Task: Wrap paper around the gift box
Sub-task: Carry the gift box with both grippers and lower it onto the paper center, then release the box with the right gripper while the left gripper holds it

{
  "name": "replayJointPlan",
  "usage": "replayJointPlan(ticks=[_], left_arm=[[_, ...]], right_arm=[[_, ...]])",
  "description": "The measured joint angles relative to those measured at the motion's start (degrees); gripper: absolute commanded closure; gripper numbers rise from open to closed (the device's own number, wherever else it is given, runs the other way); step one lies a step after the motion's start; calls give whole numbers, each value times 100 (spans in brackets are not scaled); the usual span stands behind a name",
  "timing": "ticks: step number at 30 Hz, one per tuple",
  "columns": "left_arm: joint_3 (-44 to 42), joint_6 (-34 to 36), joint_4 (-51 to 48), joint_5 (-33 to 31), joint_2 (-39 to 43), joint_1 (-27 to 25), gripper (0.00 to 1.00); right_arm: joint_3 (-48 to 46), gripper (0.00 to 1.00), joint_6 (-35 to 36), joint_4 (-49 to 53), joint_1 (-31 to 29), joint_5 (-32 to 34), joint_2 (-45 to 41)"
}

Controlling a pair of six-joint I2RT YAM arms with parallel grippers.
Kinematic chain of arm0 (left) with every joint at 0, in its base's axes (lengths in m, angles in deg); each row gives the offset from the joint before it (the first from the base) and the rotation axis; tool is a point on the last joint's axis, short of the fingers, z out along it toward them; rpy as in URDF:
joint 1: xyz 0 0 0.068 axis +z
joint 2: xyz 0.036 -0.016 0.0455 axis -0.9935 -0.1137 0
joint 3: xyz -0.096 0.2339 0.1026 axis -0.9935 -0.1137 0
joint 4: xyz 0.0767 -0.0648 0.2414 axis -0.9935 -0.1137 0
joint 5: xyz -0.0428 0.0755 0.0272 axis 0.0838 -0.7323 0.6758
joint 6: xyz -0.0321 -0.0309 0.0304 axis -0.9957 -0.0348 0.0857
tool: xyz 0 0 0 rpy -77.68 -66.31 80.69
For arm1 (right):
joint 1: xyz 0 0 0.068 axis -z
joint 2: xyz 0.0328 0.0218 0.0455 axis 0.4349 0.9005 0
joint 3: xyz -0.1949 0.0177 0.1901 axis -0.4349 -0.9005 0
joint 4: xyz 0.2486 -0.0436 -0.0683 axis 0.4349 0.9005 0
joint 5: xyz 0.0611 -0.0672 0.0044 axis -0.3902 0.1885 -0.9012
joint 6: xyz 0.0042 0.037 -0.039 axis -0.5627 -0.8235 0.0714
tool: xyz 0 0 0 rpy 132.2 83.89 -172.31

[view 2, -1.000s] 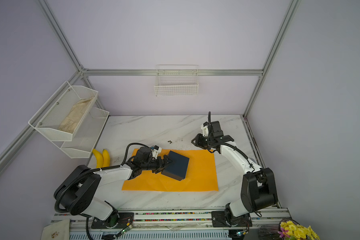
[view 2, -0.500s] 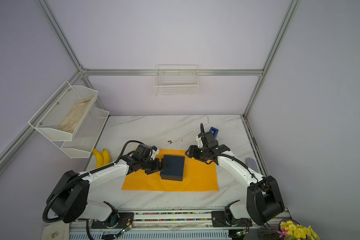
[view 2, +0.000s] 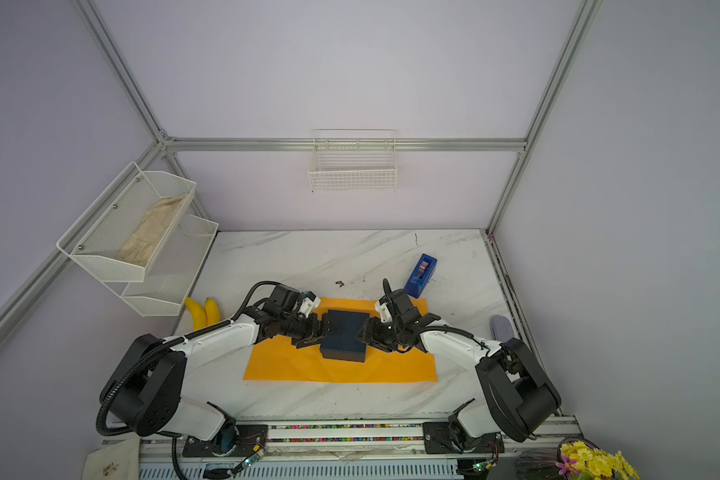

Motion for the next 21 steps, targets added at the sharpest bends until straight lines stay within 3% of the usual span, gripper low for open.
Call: replayJointPlan(ticks=[7,21], left_arm=[[0,22,-22,153,-63,269,6],[0,144,-103,251,-105,319,8]], right_arm=[[208,47,-63,-225,-39,20,299],[391,48,-46,-258,-63,79,463]])
